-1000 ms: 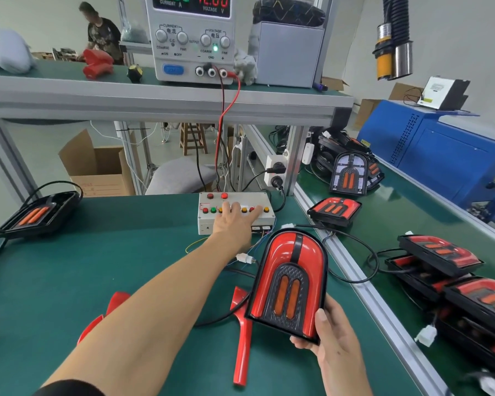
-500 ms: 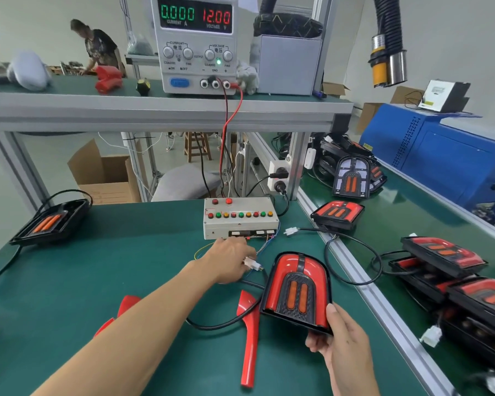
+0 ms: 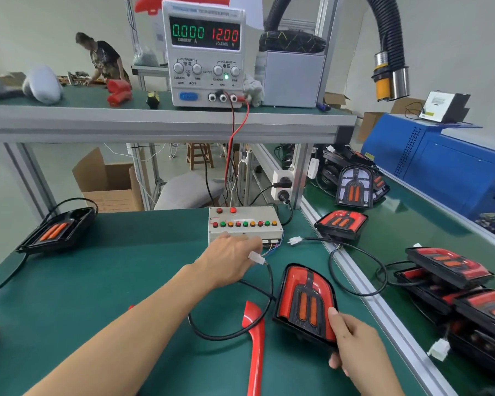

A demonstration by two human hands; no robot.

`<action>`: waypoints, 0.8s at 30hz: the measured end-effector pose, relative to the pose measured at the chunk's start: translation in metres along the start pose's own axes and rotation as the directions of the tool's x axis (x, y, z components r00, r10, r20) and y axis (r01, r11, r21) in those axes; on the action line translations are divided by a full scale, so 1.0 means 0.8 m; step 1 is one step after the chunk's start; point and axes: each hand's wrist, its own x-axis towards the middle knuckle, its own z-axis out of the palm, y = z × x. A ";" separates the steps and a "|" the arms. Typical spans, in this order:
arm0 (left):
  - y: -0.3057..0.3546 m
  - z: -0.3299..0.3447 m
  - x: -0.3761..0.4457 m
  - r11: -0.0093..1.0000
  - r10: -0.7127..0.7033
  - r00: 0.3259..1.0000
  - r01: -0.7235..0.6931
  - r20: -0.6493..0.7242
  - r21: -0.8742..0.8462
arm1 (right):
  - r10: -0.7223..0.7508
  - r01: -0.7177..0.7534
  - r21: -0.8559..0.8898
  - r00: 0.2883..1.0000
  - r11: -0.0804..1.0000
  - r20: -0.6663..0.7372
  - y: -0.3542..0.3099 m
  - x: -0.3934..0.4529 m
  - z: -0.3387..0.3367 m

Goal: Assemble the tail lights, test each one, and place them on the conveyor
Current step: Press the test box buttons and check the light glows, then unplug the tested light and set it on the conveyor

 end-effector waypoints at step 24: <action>0.007 -0.040 -0.017 0.893 -0.017 1.000 0.014 -0.002 -0.450 | -0.677 0.710 -0.337 0.699 0.619 0.230 -0.131 0.071 0.049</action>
